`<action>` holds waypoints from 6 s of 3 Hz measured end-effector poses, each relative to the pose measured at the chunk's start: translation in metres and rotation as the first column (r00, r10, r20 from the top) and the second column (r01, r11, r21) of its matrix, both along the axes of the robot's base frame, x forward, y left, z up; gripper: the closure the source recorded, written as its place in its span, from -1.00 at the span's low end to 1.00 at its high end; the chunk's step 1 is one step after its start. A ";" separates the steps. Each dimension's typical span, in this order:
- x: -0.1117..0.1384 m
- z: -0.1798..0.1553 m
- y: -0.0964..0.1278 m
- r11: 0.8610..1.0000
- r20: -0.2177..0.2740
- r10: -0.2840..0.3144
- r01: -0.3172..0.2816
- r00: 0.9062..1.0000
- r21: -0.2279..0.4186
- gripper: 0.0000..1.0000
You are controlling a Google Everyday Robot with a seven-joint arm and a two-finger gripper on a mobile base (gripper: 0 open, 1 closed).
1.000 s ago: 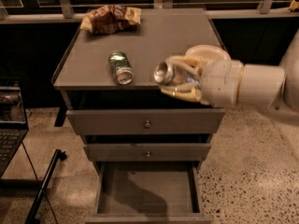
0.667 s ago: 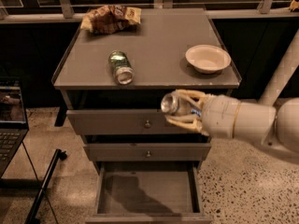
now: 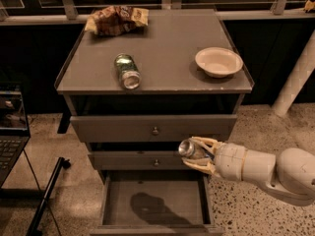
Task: Place redbull can into bottom drawer
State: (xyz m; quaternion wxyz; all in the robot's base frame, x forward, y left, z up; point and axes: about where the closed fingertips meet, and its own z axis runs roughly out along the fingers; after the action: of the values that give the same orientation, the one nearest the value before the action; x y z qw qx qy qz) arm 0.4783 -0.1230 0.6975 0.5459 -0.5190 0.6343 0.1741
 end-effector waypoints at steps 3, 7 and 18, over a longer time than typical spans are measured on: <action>0.002 -0.112 -0.013 0.987 -0.033 -0.131 0.133 0.991 0.089 1.00; 0.024 -0.339 0.014 0.964 -0.307 -0.155 0.211 0.939 0.161 1.00; 0.054 -0.482 0.025 0.968 -0.579 -0.224 0.247 0.784 -0.041 -0.74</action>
Offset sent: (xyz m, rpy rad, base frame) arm 0.0045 -0.0260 -0.1401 0.1756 0.0467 -0.1771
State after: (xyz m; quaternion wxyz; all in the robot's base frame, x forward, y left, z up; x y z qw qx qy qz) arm 0.5328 -0.0982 0.2159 0.3537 -0.3480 0.8265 0.2659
